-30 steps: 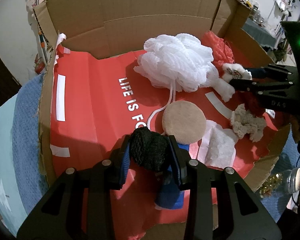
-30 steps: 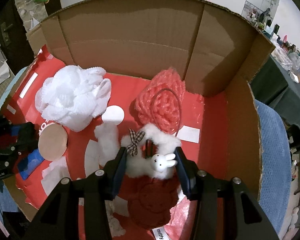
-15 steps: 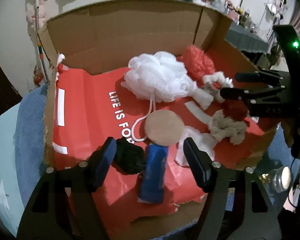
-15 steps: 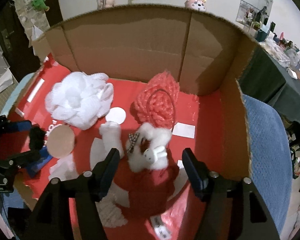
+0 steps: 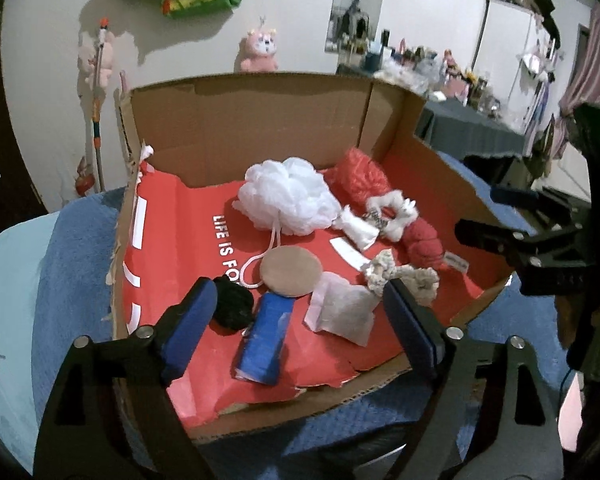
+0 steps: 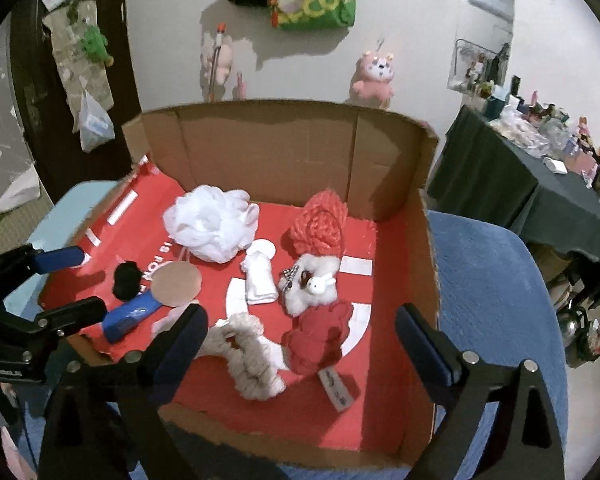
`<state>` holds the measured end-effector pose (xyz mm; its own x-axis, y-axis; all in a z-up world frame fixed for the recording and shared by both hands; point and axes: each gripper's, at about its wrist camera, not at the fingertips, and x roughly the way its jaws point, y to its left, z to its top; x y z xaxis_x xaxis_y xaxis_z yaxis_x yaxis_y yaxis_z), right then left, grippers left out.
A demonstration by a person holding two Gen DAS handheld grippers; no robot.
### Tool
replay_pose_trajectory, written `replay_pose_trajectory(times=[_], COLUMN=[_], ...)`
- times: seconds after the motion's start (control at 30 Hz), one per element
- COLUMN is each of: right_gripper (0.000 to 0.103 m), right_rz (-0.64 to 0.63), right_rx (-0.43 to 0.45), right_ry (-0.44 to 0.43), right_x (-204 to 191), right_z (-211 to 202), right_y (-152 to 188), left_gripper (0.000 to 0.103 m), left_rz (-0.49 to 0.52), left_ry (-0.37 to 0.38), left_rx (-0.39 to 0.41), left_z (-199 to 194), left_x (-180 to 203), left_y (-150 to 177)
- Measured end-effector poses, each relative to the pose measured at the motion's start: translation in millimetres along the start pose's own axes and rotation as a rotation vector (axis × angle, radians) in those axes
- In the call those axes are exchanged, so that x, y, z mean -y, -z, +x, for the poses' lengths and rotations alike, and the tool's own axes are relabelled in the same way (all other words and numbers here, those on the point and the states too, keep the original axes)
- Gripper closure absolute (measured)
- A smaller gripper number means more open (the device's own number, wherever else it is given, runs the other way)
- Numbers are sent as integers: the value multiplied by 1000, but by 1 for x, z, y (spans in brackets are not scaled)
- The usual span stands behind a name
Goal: Organize soft objects
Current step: 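Raise both open grippers up out of the box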
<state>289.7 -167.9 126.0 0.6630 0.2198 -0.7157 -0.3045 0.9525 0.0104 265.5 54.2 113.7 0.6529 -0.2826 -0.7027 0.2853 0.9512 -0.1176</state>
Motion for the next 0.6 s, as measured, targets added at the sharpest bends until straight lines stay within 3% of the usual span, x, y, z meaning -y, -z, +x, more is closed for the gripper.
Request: replay_pose_trajectory(times=[0.1,0.33,0.6], right_gripper=[0,0,0], right_rz=[13,34,58], right_rx=[42,107,195], right_ry=[9,56,90], right_x=[-2,-5,-1], right_z=[-12,-16,-4], right_y=[8,27,43], left_gripper=[17,16,16], left_rz=[-6,9,17], left_ry=[-8,-59,-110], left_rx=[50,171,237], left_z=[-9,-19,-11], left_x=[6,18,27], left_y=[6,15,24])
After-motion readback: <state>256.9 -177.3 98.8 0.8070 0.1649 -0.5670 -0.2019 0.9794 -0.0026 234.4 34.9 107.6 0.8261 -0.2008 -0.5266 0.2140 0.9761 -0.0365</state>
